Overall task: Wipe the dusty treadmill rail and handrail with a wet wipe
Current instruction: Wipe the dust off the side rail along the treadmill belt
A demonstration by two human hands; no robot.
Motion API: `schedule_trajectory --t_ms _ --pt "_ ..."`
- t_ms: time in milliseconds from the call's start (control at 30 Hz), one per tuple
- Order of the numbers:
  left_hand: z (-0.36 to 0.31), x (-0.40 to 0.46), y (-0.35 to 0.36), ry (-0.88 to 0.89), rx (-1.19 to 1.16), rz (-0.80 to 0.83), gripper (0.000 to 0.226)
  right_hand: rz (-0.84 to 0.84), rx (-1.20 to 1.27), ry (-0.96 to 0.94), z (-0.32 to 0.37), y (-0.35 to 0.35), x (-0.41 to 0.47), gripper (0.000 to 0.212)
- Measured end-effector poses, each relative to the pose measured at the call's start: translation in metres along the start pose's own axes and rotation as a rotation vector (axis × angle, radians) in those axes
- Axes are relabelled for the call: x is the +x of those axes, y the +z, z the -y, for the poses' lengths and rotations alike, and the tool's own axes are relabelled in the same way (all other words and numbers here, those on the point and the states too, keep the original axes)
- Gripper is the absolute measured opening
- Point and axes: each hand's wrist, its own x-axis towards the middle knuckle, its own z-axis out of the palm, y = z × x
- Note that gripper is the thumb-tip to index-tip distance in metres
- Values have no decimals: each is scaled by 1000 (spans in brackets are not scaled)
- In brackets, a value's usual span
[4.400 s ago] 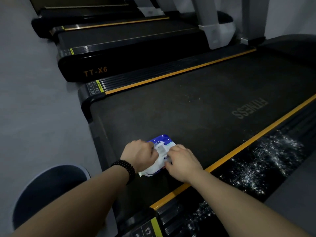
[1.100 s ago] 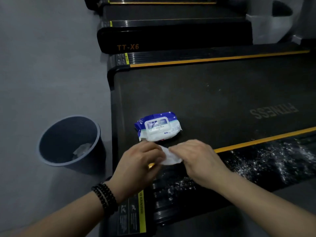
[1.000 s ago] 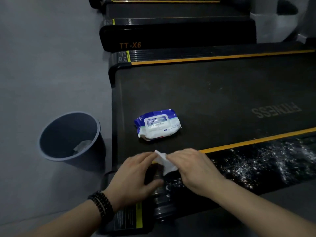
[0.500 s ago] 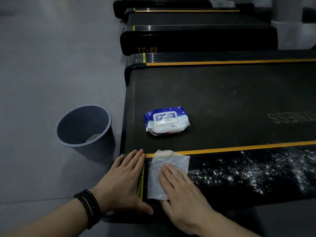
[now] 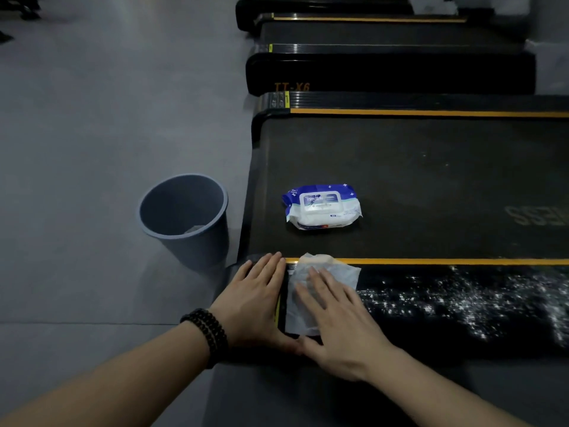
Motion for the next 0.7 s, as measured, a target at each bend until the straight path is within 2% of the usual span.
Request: schedule_trajectory --t_ms 200,433,600,700 --pt "-1 0 0 2 18 -17 148 141 -63 23 -1 1 5 87" --pt "-4 -3 1 -5 40 -20 147 131 -78 55 4 8 6 98" --pt "-1 -2 2 -5 44 11 149 109 -80 16 11 8 0 89" --pt "-2 -1 3 -9 26 26 151 78 -81 -5 12 6 -5 91"
